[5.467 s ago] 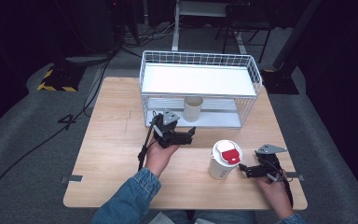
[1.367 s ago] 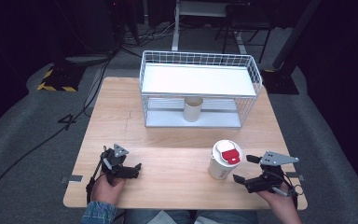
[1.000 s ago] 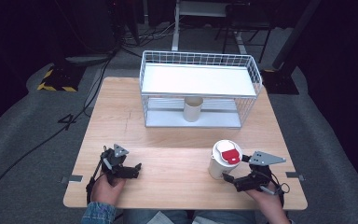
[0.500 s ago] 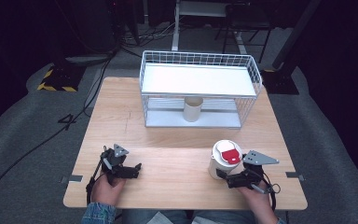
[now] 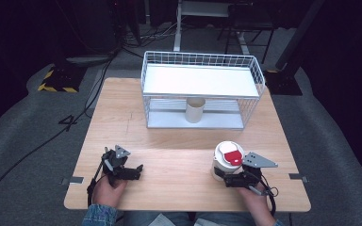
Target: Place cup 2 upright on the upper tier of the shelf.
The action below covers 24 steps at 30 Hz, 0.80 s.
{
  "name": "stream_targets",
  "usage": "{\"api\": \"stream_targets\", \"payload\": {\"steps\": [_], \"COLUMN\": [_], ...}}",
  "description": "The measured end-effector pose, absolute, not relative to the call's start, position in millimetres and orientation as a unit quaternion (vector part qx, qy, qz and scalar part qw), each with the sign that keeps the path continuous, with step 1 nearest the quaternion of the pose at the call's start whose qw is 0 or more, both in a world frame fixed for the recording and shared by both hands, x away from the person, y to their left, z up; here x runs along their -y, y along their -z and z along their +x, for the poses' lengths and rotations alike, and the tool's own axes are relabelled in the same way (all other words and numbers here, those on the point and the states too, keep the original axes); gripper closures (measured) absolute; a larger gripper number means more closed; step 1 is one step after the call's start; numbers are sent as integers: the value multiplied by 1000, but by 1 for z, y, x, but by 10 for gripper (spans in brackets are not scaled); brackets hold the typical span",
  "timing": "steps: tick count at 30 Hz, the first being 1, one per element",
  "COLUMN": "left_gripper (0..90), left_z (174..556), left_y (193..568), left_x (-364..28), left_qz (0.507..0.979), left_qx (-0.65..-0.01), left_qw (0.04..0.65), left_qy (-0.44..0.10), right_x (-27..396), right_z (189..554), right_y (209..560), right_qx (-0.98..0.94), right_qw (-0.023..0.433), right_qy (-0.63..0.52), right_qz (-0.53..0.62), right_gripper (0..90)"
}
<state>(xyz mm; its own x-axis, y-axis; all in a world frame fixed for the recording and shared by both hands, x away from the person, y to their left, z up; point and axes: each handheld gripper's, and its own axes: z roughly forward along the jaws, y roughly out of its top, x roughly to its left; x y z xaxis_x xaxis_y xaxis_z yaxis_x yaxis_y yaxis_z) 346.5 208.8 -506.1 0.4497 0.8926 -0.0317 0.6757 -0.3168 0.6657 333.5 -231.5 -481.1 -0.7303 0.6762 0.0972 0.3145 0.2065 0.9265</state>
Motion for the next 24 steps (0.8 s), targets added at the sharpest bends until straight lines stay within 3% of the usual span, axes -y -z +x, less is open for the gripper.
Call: {"api": "stream_targets", "payload": {"steps": [24], "left_gripper": [4], "left_z": [347], "left_y": [506], "left_x": [-209], "left_qz": [793], "left_qx": [-494], "left_qw": [311], "left_qy": [-174], "right_x": [228], "right_z": [329], "right_y": [477], "right_qx": [-763], "right_qw": [198], "right_qy": [-524], "right_qz": [322], "right_gripper": [123]}}
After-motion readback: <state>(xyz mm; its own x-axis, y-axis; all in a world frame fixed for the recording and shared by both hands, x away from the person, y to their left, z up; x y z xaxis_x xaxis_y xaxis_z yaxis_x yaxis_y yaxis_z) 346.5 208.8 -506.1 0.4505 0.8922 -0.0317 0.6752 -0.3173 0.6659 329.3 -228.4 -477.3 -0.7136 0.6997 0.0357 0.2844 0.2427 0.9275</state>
